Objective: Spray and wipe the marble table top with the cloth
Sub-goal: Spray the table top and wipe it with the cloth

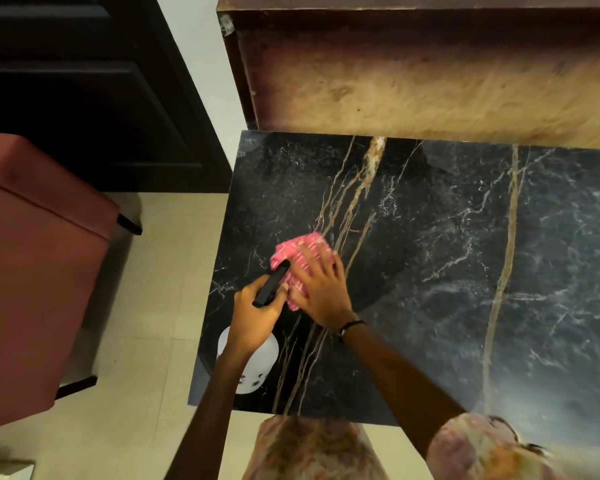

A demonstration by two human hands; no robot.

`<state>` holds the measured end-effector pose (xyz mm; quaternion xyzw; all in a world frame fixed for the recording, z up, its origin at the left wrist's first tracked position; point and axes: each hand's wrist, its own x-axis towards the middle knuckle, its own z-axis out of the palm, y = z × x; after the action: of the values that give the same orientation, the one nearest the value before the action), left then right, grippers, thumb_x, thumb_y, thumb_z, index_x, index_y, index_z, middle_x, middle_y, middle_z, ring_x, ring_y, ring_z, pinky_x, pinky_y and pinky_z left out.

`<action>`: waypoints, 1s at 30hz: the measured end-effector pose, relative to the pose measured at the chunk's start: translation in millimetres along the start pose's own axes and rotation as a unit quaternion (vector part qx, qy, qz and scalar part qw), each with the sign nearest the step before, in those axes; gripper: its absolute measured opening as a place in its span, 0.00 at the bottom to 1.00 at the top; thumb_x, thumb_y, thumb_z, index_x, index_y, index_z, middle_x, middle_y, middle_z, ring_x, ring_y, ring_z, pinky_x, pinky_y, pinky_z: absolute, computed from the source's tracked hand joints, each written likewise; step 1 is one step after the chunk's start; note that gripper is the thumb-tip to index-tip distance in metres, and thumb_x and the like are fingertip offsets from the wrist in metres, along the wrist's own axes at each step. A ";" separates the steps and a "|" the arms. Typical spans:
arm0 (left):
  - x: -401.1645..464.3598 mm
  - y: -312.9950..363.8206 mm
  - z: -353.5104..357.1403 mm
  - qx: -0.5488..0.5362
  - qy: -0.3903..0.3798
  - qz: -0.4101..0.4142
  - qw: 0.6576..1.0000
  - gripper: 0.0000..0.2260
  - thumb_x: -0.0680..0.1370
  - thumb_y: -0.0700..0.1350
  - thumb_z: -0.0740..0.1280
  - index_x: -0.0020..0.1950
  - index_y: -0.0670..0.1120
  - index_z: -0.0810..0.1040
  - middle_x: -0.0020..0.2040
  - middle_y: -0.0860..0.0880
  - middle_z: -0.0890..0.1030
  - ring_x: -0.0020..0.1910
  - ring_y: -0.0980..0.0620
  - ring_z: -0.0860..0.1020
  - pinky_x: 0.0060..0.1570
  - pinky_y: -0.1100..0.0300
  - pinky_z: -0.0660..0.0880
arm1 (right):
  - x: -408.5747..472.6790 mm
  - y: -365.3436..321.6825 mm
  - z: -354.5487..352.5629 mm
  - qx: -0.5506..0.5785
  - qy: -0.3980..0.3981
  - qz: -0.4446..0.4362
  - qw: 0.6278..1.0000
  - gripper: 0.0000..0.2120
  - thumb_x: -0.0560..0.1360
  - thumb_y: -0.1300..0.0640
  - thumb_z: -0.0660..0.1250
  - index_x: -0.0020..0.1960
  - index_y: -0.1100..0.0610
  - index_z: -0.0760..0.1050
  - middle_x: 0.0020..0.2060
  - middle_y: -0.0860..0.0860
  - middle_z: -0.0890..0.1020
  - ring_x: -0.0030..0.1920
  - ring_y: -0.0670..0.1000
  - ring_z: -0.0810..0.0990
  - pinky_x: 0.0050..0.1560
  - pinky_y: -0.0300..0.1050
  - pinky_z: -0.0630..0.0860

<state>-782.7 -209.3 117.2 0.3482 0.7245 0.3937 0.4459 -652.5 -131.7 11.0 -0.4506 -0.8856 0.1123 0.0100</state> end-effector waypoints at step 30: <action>-88.7 -42.3 -17.7 -0.001 0.012 -0.049 0.999 0.05 0.76 0.46 0.67 0.40 0.53 0.77 0.36 0.43 0.80 0.30 0.54 0.74 0.33 0.64 0.70 | -175.9 43.2 0.6 -0.017 -0.024 0.052 0.998 0.30 0.78 0.33 0.46 0.75 0.45 0.56 0.75 0.55 0.62 0.76 0.60 0.51 0.72 0.64 0.53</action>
<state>-773.5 -308.7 118.1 0.3075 0.7456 0.3759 0.4563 -513.7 -248.0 16.0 -0.4934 -0.8627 0.1086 -0.0242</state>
